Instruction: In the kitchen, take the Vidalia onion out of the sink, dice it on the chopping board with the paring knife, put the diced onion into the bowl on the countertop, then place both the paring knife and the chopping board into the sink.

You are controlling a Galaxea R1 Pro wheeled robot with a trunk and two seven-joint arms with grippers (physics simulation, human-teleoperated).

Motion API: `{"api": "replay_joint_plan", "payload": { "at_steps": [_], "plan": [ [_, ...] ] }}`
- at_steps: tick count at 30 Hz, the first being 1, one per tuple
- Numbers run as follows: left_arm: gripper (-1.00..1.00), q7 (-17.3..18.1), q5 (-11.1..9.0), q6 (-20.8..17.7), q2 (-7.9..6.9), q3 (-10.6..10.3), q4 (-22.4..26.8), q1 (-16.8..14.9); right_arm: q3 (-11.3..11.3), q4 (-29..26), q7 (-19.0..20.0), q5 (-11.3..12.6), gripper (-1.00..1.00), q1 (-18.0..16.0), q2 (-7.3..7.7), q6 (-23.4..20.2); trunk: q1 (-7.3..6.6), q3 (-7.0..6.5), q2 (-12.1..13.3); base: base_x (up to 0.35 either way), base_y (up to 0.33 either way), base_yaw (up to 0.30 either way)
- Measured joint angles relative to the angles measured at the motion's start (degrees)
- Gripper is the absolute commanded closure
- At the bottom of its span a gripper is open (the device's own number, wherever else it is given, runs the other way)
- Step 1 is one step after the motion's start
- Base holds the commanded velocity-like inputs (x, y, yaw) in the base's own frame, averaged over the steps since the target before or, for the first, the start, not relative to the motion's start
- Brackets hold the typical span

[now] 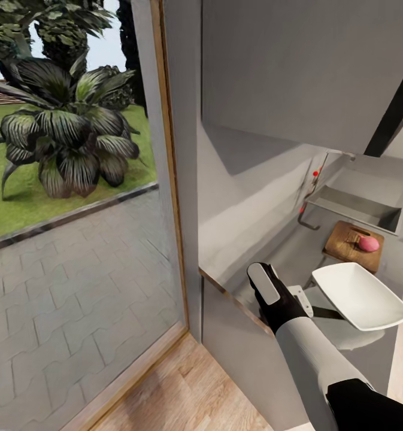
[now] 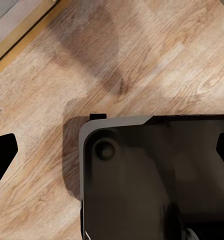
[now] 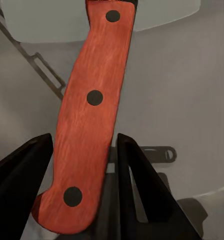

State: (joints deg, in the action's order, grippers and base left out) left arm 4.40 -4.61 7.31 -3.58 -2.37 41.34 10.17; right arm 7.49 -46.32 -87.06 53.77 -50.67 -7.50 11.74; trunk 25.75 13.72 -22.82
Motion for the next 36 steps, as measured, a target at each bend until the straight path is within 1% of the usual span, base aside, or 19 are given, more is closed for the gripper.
{"api": "replay_joint_plan", "payload": {
  "at_steps": [5,11,18,25,36],
  "plan": [
    [-1.0,0.01,0.0,0.0,-0.04,0.0,-0.04,0.01,0.0,0.0,0.0,0.0,1.0,0.0,0.0,0.0,0.01,-0.46,0.0,-0.14,0.0,0.0],
    [-1.0,0.0,0.0,0.0,-0.04,0.0,-0.03,0.02,0.0,-0.03,0.02,0.09,1.0,0.0,-0.02,0.07,0.02,-1.01,0.0,-0.286,0.0,0.0],
    [-1.0,-0.01,0.0,0.0,-0.03,0.0,0.0,0.0,0.0,-0.04,0.01,0.09,1.0,0.0,-0.16,0.07,0.0,-1.65,0.0,-0.055,0.0,0.0],
    [-1.0,0.01,0.0,0.0,-0.02,0.0,0.0,-0.03,0.0,-0.01,0.01,0.08,1.0,0.0,-0.18,0.08,0.02,-2.29,0.01,-0.235,0.0,0.0],
    [-1.0,0.01,0.0,0.0,-0.03,0.0,0.0,0.02,0.0,0.02,0.03,0.06,1.0,0.0,-0.18,0.08,0.0,-3.3,0.0,-0.023,0.0,0.0]
  ]
}}
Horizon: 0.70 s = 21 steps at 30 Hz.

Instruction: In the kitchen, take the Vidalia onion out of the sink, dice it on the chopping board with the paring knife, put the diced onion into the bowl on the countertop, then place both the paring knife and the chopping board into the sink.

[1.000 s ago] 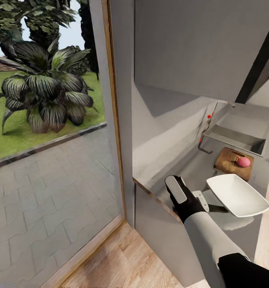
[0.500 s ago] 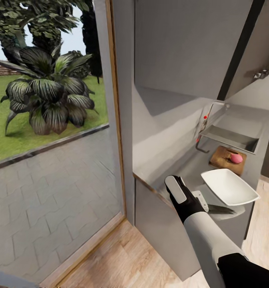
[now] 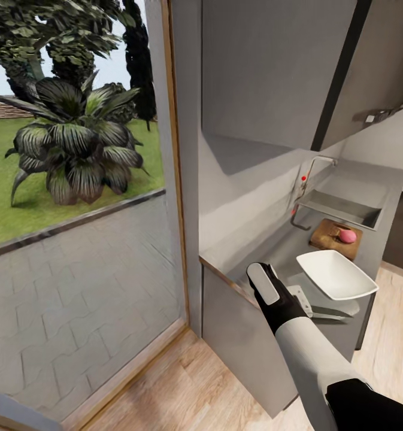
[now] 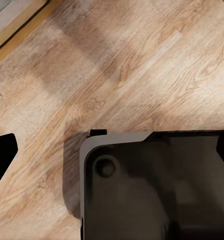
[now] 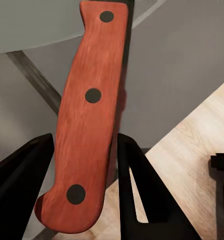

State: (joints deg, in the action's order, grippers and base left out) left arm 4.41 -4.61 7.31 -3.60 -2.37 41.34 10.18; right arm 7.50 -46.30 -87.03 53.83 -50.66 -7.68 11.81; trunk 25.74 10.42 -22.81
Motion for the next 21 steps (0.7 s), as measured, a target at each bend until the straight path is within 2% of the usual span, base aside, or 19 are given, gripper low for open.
{"api": "replay_joint_plan", "payload": {
  "at_steps": [4,8,15,21],
  "plan": [
    [-1.0,-0.01,0.0,0.0,0.01,0.0,0.0,-0.03,0.0,0.0,-0.01,-0.02,1.0,0.0,0.0,0.0,0.0,-0.37,0.0,-0.014,0.0,0.0],
    [-1.0,0.0,0.0,0.0,0.03,0.0,0.0,-0.02,0.0,-0.04,-0.02,-0.01,1.0,0.0,-0.05,0.0,0.02,-0.74,0.0,-0.159,0.0,0.0],
    [-1.0,-0.01,0.0,0.01,0.01,-0.02,-0.08,-0.01,0.0,-0.07,-0.02,-0.03,1.0,0.0,-0.09,0.0,0.03,-1.38,0.01,-0.295,-0.069,0.0],
    [-1.0,-0.02,0.0,0.01,0.04,-0.03,-0.09,-0.01,-0.01,-0.11,-0.1,0.0,1.0,0.0,-0.1,0.0,0.02,-1.93,0.0,-0.279,-0.165,0.0]
  ]
}}
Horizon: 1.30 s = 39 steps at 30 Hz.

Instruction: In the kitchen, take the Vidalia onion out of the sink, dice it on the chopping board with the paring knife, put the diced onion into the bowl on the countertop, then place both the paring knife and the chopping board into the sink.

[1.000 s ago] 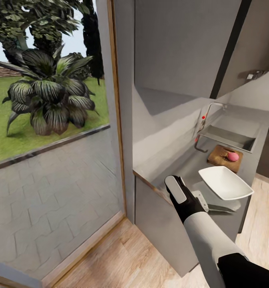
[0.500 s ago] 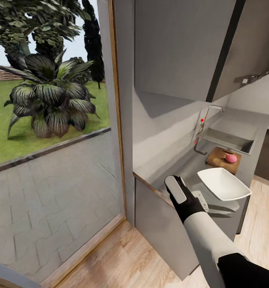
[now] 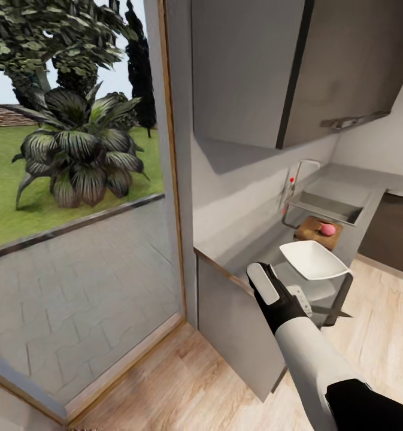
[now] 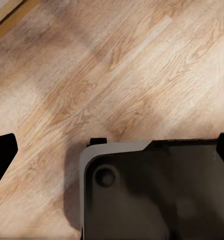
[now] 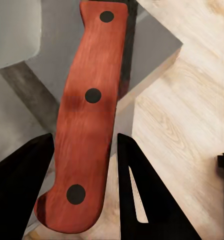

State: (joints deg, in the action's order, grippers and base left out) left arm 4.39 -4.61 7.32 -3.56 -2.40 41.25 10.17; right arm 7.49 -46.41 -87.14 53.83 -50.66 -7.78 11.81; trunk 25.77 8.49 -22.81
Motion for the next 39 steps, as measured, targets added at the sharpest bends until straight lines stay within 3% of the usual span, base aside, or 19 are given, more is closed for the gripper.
{"api": "replay_joint_plan", "payload": {
  "at_steps": [9,18,25,33,37,39],
  "plan": [
    [-1.0,-0.01,0.0,0.0,0.01,0.01,-0.02,-0.01,0.01,-1.65,-0.94,-0.09,1.0,0.0,0.03,0.02,-0.02,-0.82,-0.01,-0.04,-0.241,0.0],
    [-1.0,-0.03,0.0,0.0,-0.01,-0.02,-0.02,0.01,0.13,-10.06,-2.74,-0.18,1.0,0.0,0.35,-2.66,-0.03,-1.61,-0.01,-0.001,-0.262,0.0],
    [-1.0,0.0,0.0,0.01,-0.01,-0.03,-0.02,-0.02,0.16,-12.31,-2.74,-0.54,1.0,0.0,0.34,-3.8,-0.01,-2.22,0.0,-0.092,-0.274,0.0],
    [-1.0,-0.03,0.0,0.01,-0.03,-0.02,-0.02,0.01,0.18,-17.42,-2.73,-5.04,1.0,0.03,0.2,-6.56,-0.01,-2.89,0.0,-0.124,-0.276,0.0],
    [-1.0,-0.03,0.0,0.01,0.01,0.01,0.0,0.02,0.22,-26.11,-2.61,-10.37,1.0,0.19,0.2,-14.16,-0.02,-3.05,0.0,-0.082,-0.258,0.0],
    [-1.0,-0.04,0.0,0.0,0.0,0.01,0.04,0.01,0.23,-30.95,-2.55,-11.9,1.0,0.53,0.24,-18.08,-0.03,-3.07,0.0,-0.02,-0.206,0.0]
  ]
}}
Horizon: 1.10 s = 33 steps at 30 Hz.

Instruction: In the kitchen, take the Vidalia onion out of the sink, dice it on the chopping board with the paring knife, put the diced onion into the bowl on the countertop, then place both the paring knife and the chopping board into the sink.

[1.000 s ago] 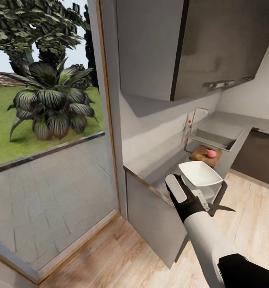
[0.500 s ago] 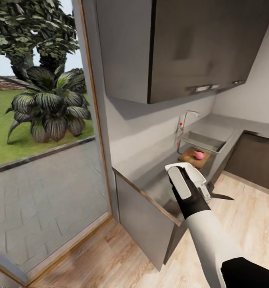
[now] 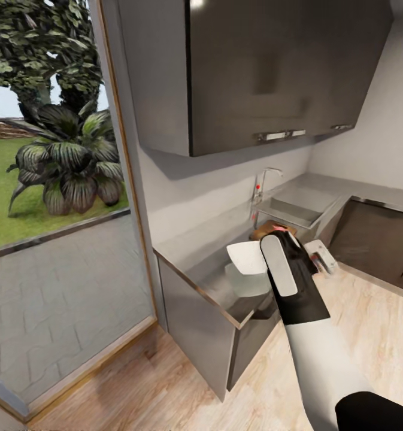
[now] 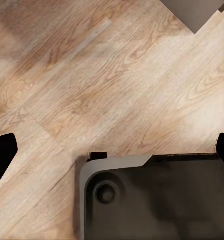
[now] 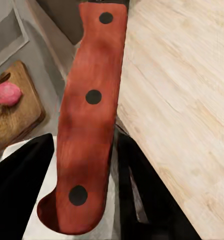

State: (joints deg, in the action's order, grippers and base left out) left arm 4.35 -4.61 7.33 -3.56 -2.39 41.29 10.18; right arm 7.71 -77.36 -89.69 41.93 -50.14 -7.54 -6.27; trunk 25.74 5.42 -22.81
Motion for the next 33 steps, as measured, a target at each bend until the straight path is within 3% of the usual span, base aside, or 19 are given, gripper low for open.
{"api": "replay_joint_plan", "payload": {
  "at_steps": [4,5,8,9,10,13,17,19,20,22,24,25,26,30,32,33],
  "plan": [
    [-1.0,-0.01,0.0,-0.01,0.01,-0.01,0.01,0.01,0.18,-6.94,0.03,-0.92,1.0,0.56,0.08,-7.36,0.0,-0.01,0.0,-0.006,-0.191,0.0],
    [-1.0,-0.02,0.01,0.0,-0.01,0.0,0.0,0.0,1.51,-9.52,0.05,-1.12,1.0,0.64,0.21,-10.17,0.0,-0.01,0.0,-0.001,-0.178,0.0],
    [-1.0,0.03,0.0,-0.01,-0.06,0.01,0.35,0.0,6.93,-11.95,0.07,-1.23,1.0,0.7,1.67,-12.24,0.0,-0.01,0.01,-0.001,-0.104,0.0],
    [-1.0,0.04,0.0,-0.01,-0.06,0.01,0.44,-0.01,11.06,-12.39,0.07,-1.25,1.0,0.72,3.34,-12.48,0.0,-0.01,0.01,0.0,-0.043,0.0],
    [-1.0,0.05,0.0,-0.01,-0.07,0.02,0.44,0.0,12.75,-12.5,0.07,-1.26,1.0,0.72,4.02,-12.48,0.0,-0.01,0.01,0.0,-0.027,0.0],
    [-1.0,-0.01,0.0,-0.01,-0.03,0.02,0.29,0.01,21.32,-12.93,0.96,-1.26,1.0,0.74,8.15,-11.34,0.0,-0.01,0.01,0.0,-0.017,0.0],
    [-1.0,-0.03,0.0,-0.01,0.0,0.01,0.14,-0.01,26.62,-13.08,3.25,-1.14,1.0,0.77,12.01,-7.14,0.0,-0.01,0.01,0.0,-0.061,0.0],
    [-1.0,-0.03,0.0,-0.01,0.01,0.01,0.11,-0.02,30.72,-13.26,4.62,-1.08,1.0,0.9,14.38,-3.78,0.0,-0.01,0.01,0.039,-0.077,0.0],
    [-1.0,-0.03,0.0,-0.01,0.01,0.01,0.07,-0.05,37.09,-14.09,5.45,-1.04,1.0,1.04,17.69,0.37,-0.01,0.0,0.01,0.07,-0.043,0.0],
    [-1.0,-0.03,0.0,-0.02,0.0,0.02,0.06,-0.06,41.66,-14.87,5.68,-0.97,1.0,1.08,20.62,3.93,-0.01,-0.01,0.01,0.077,-0.022,0.0],
    [-1.0,-0.03,0.0,-0.01,-0.02,0.02,0.05,-0.07,44.85,-15.29,5.74,-0.9,1.0,1.1,22.98,7.46,-0.01,-0.01,0.01,0.082,-0.008,0.0],
    [-1.0,-0.03,0.0,-0.01,-0.01,0.02,0.02,-0.07,46.83,-15.43,5.8,-0.78,1.0,1.11,24.74,9.73,-0.01,0.0,0.01,0.084,-0.002,0.0],
    [-1.0,-0.03,0.0,-0.01,-0.04,0.03,0.0,-0.07,50.38,-15.53,6.99,-0.53,1.0,1.12,27.98,13.12,-0.01,0.0,0.02,0.083,-0.001,0.0],
    [-1.0,-0.07,0.0,-0.01,-0.07,0.02,-0.03,-0.07,52.43,-15.57,10.05,0.59,1.0,1.12,30.98,14.88,0.0,-0.01,0.02,0.053,0.0,0.0],
    [-1.0,-0.1,0.0,-0.01,-0.07,0.02,-0.08,-0.07,52.7,-15.45,11.54,3.17,1.0,1.13,32.55,15.18,0.0,-0.01,0.02,0.013,0.0,0.0],
    [-1.0,-0.1,0.0,-0.01,-0.07,0.03,-0.43,-0.07,52.78,-15.42,13.41,5.87,1.0,1.13,33.63,15.34,0.0,-0.01,0.02,0.006,0.0,0.0]
  ]
}}
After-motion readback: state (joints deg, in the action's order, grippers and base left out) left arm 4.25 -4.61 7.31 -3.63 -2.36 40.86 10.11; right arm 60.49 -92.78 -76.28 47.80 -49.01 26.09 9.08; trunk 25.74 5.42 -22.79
